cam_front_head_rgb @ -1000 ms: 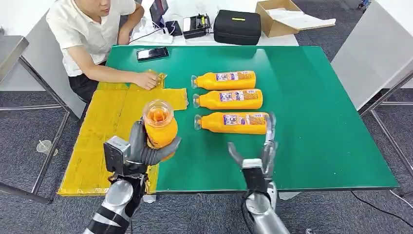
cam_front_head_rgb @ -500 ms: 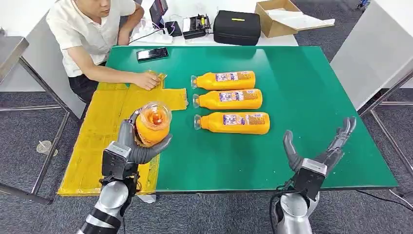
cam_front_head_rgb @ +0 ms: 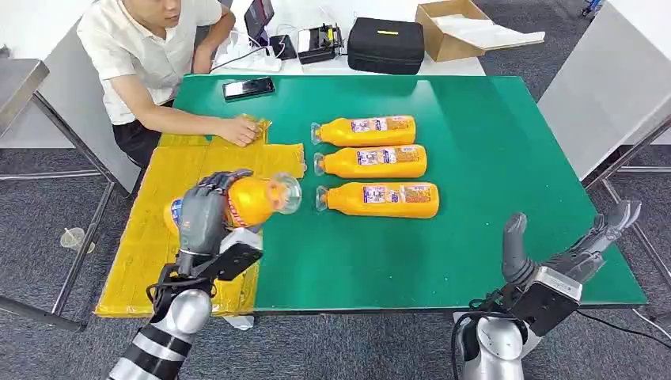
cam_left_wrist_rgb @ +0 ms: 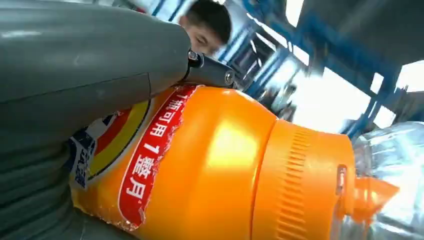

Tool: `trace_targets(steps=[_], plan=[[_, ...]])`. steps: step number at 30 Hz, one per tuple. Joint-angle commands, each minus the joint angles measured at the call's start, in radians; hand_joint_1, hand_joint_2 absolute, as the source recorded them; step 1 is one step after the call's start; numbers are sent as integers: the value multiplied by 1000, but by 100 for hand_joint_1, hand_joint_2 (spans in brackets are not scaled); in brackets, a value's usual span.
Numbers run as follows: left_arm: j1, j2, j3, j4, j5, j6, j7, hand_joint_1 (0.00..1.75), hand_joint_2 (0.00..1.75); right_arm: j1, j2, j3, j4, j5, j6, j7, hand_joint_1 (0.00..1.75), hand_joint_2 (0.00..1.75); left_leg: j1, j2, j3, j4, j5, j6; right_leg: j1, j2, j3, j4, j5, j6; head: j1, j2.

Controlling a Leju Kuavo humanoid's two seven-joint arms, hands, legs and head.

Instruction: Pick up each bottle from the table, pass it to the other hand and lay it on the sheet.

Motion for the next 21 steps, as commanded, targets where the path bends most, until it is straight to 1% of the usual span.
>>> trace_targets(steps=[1,3,4,5,6,8,10,11,12,13,15,16,18,21], plan=[[-351,1,-140,691,-205,-120,71,175,175,-80,-69,165,198,-54,-84,1,0,175,2,1,6,-1,0,-1,3,0,7,-2,1,-4,0,0],[-368,12,-147,759,-231,-109,53,175,175,-70,-87,193,202,-77,-84,1,0,175,1,3,4,-1,1,-1,2,1,4,-2,2,-3,0,0],[-371,17,-148,770,-234,-114,52,175,175,-69,-88,196,206,-79,-84,1,0,175,3,6,9,0,-1,-1,4,3,9,-3,1,-6,1,0],[-380,16,-143,793,-233,-125,52,175,175,-70,-93,207,209,-94,-84,1,0,175,1,4,5,-1,1,-1,2,1,5,-2,1,-3,0,0],[-388,13,-133,814,-223,-147,52,175,175,-71,-96,212,215,-101,-84,1,0,175,2,6,7,-1,0,-1,3,2,7,-2,1,-5,1,0],[-400,12,-134,835,-225,-171,49,175,175,-72,-99,219,220,-104,-84,1,0,175,2,4,6,0,0,-1,3,1,6,-1,0,-4,1,0],[-406,9,-133,850,-225,-189,48,152,175,-74,-102,225,226,-113,-84,1,0,175,2,6,6,1,-1,-1,3,3,6,-1,0,-4,0,0],[-410,6,-133,859,-224,-204,48,145,175,-76,-103,231,229,-117,-84,1,0,175,3,6,8,1,-2,-1,4,3,8,-1,-1,-5,1,0],[-415,2,-133,867,-224,-222,48,147,175,-77,-107,238,231,-119,-84,1,0,175,1,4,2,0,1,0,2,1,3,0,1,-2,0,0],[-415,2,-133,867,-224,-222,48,147,175,-77,-107,238,231,-119,-84,1,0,175,2,5,5,1,-1,0,3,2,6,0,0,-4,1,0],[-415,2,-133,867,-224,-222,48,147,175,-77,-107,238,231,-119,-84,1,0,175,1,4,2,1,1,0,2,2,3,0,1,-2,0,0],[-415,2,-133,867,-224,-222,48,147,175,-77,-107,238,231,-119,-84,1,0,175,2,4,4,1,-1,0,3,2,5,0,0,-4,1,0],[-415,2,-133,867,-224,-222,48,147,175,-77,-107,238,231,-119,-84,1,0,175,1,3,1,1,1,0,2,1,2,0,1,-2,1,0],[-417,-3,-128,874,-217,-242,50,140,175,-78,-105,242,239,-123,-84,1,0,175,2,4,4,2,-1,-1,3,2,5,0,-1,-5,1,0]])
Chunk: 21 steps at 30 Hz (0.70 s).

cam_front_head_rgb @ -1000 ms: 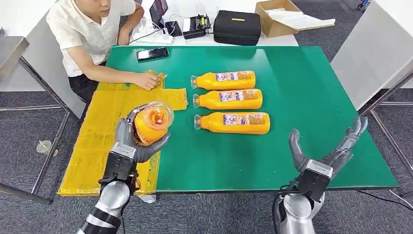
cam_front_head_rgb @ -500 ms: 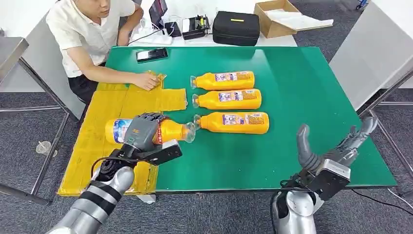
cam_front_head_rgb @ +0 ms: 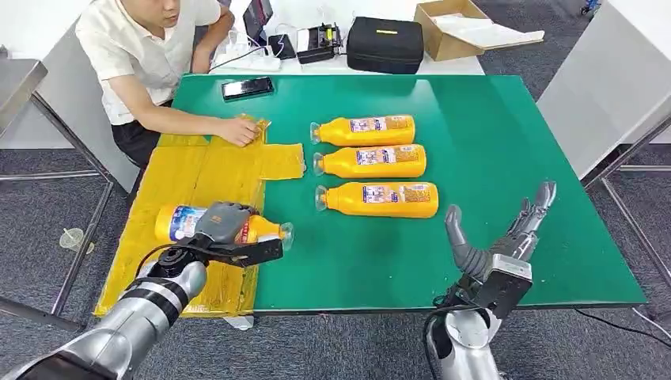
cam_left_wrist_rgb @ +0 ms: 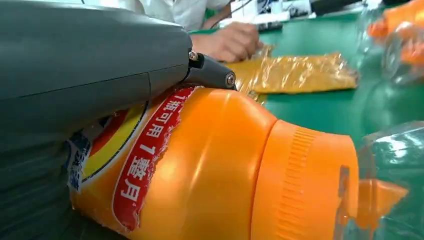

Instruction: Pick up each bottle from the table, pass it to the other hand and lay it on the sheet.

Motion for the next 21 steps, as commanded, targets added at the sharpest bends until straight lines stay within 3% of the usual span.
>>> trace_targets(steps=[1,2,3,5,6,10,13,21], plan=[[-80,-13,-34,140,4,-43,10,115,175,-43,-32,43,95,-18,-84,1,0,175,2,3,4,1,-2,-1,3,1,4,0,-1,-4,0,0],[-88,-16,-33,154,3,-65,30,84,175,-45,-31,43,101,-24,-84,1,0,175,2,3,3,1,-1,0,2,1,3,-1,0,-3,0,0],[-94,-18,-25,164,9,-82,45,23,175,-45,-30,41,106,-24,-84,1,0,175,1,2,2,0,-1,0,2,1,3,-1,0,-3,0,0],[-102,-21,5,180,36,-109,65,24,175,-47,-32,42,110,-36,-84,1,0,175,3,4,6,2,-4,-1,4,1,7,-1,-2,-6,0,0],[-104,-22,22,183,52,-111,73,0,175,-46,-30,37,110,-34,-83,1,0,175,1,2,2,0,-1,0,2,1,3,-1,0,-3,0,0],[-115,-29,63,192,90,-148,91,0,175,-41,-27,32,108,-37,-84,1,0,175,2,4,5,1,-2,-1,3,2,5,-1,-1,-4,0,0],[-130,-28,147,212,192,-304,78,0,175,-49,-27,30,116,-64,-55,1,0,175,2,4,5,1,-2,-1,3,2,5,-1,-1,-4,0,0],[-135,-11,180,206,238,-353,66,0,175,-63,-39,23,121,-60,-70,1,0,175,1,3,5,0,-1,0,2,2,5,-1,0,-3,0,0]])
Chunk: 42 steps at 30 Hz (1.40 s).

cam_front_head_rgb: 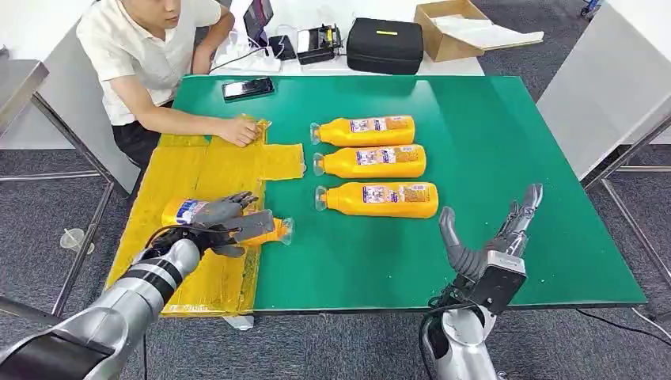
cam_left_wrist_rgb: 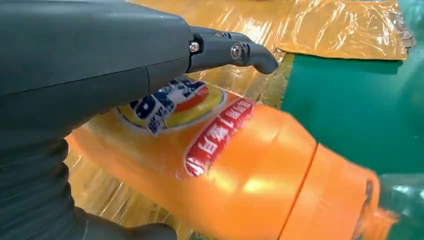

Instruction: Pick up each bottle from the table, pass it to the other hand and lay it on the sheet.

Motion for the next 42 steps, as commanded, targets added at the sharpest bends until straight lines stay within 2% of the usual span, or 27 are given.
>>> trace_targets(steps=[1,6,7,12,17,21,24,25,26,29,30,32,34,35,36,37,38,39,41,42], plan=[[-31,6,80,88,38,-49,-19,0,175,-49,-28,8,70,-2,-75,1,0,175,2,5,4,1,-2,-1,2,3,4,-1,0,-4,0,0],[-30,6,75,57,60,-74,-81,0,175,-47,-33,20,72,14,-86,1,0,175,1,3,4,0,-1,0,2,2,3,-1,0,-3,0,0],[-30,6,75,57,60,-74,-81,0,175,-47,-33,20,72,14,-86,1,0,175,3,6,8,1,-4,-1,4,4,7,-1,-2,-7,0,0],[-29,-6,56,-20,99,-113,-172,0,175,-35,-30,9,47,32,-86,1,0,175,1,2,3,0,-1,0,1,1,3,-1,0,-3,0,0],[-29,-6,54,-28,103,-122,-180,0,175,-33,-29,6,44,34,-86,1,0,175,1,2,3,1,-2,0,2,0,3,0,-1,-4,0,0],[10,14,-24,-186,125,-164,-229,0,175,-15,-24,-6,22,53,-86,1,0,175,1,1,3,1,-1,-1,1,0,2,0,-1,-3,0,0],[78,43,-84,-349,172,-175,-238,0,175,1,-18,-14,7,71,-86,1,0,175,2,1,5,2,-3,-1,3,-1,5,0,-2,-5,0,0],[117,61,-109,-430,194,-176,-237,0,175,9,-22,-11,0,68,-86,1,0,175,0,1,2,0,0,0,0,0,1,-1,0,-2,0,0],[117,61,-109,-430,194,-176,-237,0,175,9,-22,-11,0,68,-86,1,0,175,1,2,5,0,-2,0,1,1,4,-1,-1,-4,0,0],[182,121,-182,-610,278,-170,-220,0,175,23,-23,-19,-11,96,-86,1,0,175,2,5,7,2,-5,-1,3,2,7,0,-3,-6,0,0],[193,134,-196,-644,294,-150,-217,0,175,26,-26,-21,-17,96,-86,1,0,175,0,2,2,0,-2,0,1,1,2,-1,-1,-3,0,0],[215,149,-213,-697,329,-128,-214,0,175,32,-24,-36,-21,118,-86,1,0,175,1,3,3,1,-2,-1,1,2,2,0,-1,-4,0,0],[238,161,-225,-735,364,-91,-216,0,175,24,-38,-36,62,247,-86,1,0,175,2,3,3,1,-3,-1,2,1,3,0,-2,-5,0,0],[267,160,-212,-758,385,-68,-220,0,175,-16,-86,13,233,309,-51,1,0,175,1,3,4,0,-2,-1,2,1,3,-1,-1,-4,0,0],[280,163,-216,-765,386,-60,-222,0,175,-32,-93,18,251,303,-51,1,0,175,1,2,2,0,-2,0,2,1,2,-1,-1,-3,0,0],[280,163,-216,-765,386,-60,-222,0,175,-32,-93,18,251,303,-51,1,0,175,3,5,7,2,-5,-1,4,3,7,-1,-3,-7,0,0],[280,163,-216,-765,386,-60,-222,0,175,-32,-93,18,251,303,-51,1,0,175,2,5,6,-1,-2,0,3,4,5,-4,0,-4,0,0],[297,160,-214,-772,384,-31,-230,0,175,-60,-128,57,315,325,-27,1,0,175,3,7,8,-2,-3,0,4,5,8,-5,0,-5,0,0],[347,104,-158,-768,423,14,-243,0,175,-133,-179,75,490,599,-20,95,0,175,2,5,4,-1,-2,0,2,3,4,-3,0,-3,0,0],[382,54,-101,-758,502,13,-230,0,175,-155,-195,74,528,628,-5,96,0,175,1,4,5,-2,-1,0,2,3,5,-4,1,-2,0,0]])
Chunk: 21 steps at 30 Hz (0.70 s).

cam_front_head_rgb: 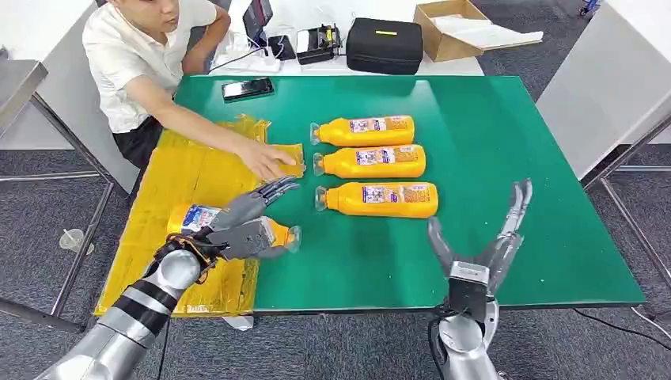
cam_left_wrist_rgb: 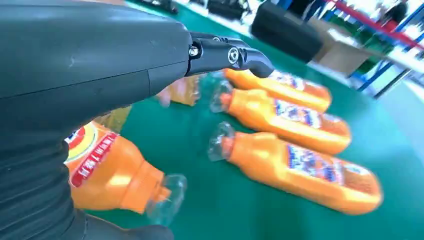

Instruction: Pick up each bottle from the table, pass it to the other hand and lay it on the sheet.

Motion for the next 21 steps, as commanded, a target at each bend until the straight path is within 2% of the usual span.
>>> trace_targets(steps=[1,2,4,6,8,10,12,13,17,21], plan=[[185,-129,118,-78,229,106,20,0,175,-194,-170,74,514,366,-1,118,0,175,2,5,7,-2,-2,0,2,3,7,-5,1,-3,0,0],[206,-154,115,-74,216,164,15,0,175,-207,-193,86,542,434,-19,145,0,175,3,6,9,-1,-3,0,4,4,10,-5,0,-5,0,0],[218,-170,95,-64,199,204,1,0,175,-205,-205,82,539,431,-7,144,0,175,0,2,4,-1,-1,1,1,1,5,-3,1,-1,0,0],[224,-177,111,-70,221,224,-7,0,175,-201,-204,83,528,433,-3,144,0,175,0,0,4,-1,-1,0,0,-1,5,-3,0,-2,0,0],[249,-195,120,-80,203,321,-57,0,175,-210,-217,107,524,460,32,170,0,175,0,-1,4,1,-2,0,1,-2,5,-3,-1,-3,0,0],[253,-197,117,-80,202,325,-60,0,175,-214,-217,109,523,462,35,174,0,175,-1,-1,0,0,-1,0,0,-1,2,-2,0,-1,0,0],[253,-197,117,-80,202,325,-60,0,175,-214,-217,109,523,462,35,174,0,175,1,3,5,1,-4,0,2,1,6,-1,-2,-5,0,0],[257,-205,130,-78,224,342,-62,0,175,-219,-222,120,528,472,50,190,0,175,0,0,1,0,-1,0,0,-1,2,-1,0,-2,0,0],[267,-221,149,-70,248,409,-100,0,175,-233,-228,142,552,482,73,208,0,175,1,2,3,1,-2,0,2,0,3,-2,0,-3,0,0],[267,-226,140,-63,278,414,-105,0,175,-247,-239,159,573,487,84,224,0,175,0,0,1,0,-1,0,1,-1,2,-1,0,-2,0,0]])
